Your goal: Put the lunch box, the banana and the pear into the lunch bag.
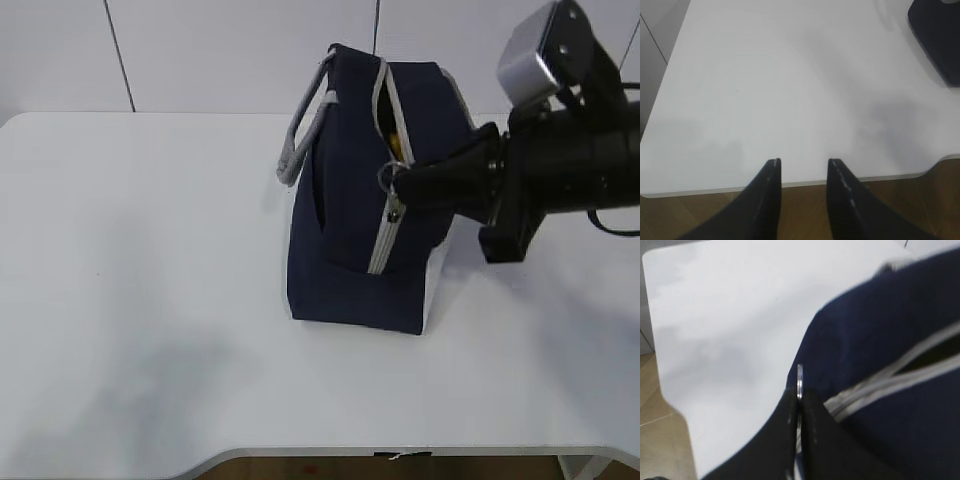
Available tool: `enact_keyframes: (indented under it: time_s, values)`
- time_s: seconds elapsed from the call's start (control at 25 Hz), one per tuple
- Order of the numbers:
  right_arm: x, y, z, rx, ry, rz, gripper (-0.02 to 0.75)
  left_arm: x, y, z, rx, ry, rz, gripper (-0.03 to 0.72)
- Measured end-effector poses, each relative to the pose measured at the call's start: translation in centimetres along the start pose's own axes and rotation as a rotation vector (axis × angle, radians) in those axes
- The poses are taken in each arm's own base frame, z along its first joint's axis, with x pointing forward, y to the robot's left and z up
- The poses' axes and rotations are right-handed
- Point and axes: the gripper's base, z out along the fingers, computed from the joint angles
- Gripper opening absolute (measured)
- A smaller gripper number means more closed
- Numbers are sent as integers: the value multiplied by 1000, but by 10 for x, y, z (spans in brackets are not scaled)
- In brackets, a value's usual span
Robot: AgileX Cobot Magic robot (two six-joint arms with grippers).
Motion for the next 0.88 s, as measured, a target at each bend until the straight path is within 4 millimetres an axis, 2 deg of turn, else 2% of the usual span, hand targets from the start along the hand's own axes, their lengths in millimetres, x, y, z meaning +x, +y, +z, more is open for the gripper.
enact_keyframes:
  time_s: [0.36, 0.64, 0.88]
  values:
    - [-46, -22, -6, 48, -88, -101, 6, 0, -2, 0, 21, -2, -11, 240]
    - [-47, -50, 20, 42, -79, -56, 6, -7, -9, -1, 112, -73, -56, 240]
    - [-51, -64, 30, 56, -85, -18, 6, -29, -15, 6, 203, -168, -123, 241]
